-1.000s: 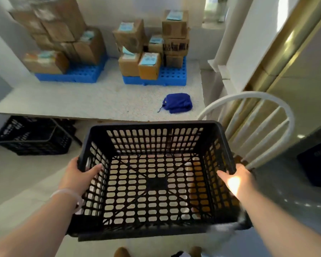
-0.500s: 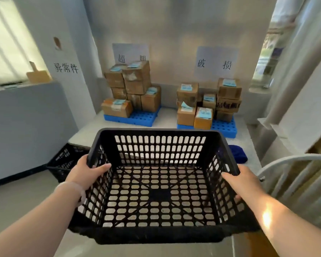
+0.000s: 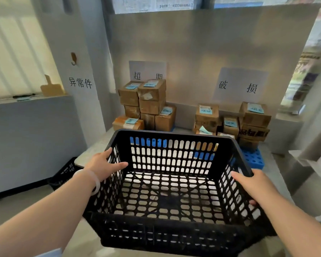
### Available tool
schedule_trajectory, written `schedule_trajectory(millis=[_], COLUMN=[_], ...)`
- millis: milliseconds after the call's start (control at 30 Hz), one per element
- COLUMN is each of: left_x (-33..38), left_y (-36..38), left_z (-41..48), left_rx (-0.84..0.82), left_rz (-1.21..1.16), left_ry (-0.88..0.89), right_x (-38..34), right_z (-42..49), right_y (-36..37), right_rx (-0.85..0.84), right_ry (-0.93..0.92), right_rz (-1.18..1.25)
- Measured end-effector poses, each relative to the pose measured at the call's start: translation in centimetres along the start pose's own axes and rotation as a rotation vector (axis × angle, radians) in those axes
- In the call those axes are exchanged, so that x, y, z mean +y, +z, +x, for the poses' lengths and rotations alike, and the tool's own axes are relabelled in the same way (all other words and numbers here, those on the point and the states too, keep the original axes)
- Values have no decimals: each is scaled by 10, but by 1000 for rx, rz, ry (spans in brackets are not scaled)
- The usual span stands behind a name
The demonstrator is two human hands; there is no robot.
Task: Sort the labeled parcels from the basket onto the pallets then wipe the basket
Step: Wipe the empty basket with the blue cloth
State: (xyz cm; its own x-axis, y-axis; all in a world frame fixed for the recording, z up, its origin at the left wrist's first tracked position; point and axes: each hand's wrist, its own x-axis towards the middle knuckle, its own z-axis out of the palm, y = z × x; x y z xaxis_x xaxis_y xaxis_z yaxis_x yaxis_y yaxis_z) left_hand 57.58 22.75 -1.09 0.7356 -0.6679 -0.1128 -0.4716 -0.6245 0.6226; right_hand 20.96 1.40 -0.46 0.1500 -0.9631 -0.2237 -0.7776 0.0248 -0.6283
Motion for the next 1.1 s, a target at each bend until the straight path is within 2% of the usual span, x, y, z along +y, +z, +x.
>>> schedule_trajectory(millis=[100,300,467,800,1000,1100], left_x=[2,-4,-9,6,12,10], left_y=[4,17,28,26,34,38], left_z=[39,107,162,263,286,283], left_rx=[-20,-101,-141,-248,-243,-226], left_rz=[57,-34,-61,53,208,430], left_ry=[-40,-54,-35,54,72,89], right_x=[-16,-31,-47,-80,-85,-82], right_z=[33,83,110,140,149,151], right_y=[10,37,54,82,93,95], right_rx=[-5,-20,7,51,92,64], right_ry=[2,53,111,212,221,219], right_rz=[-17,-64,-87,-115,-210,-273])
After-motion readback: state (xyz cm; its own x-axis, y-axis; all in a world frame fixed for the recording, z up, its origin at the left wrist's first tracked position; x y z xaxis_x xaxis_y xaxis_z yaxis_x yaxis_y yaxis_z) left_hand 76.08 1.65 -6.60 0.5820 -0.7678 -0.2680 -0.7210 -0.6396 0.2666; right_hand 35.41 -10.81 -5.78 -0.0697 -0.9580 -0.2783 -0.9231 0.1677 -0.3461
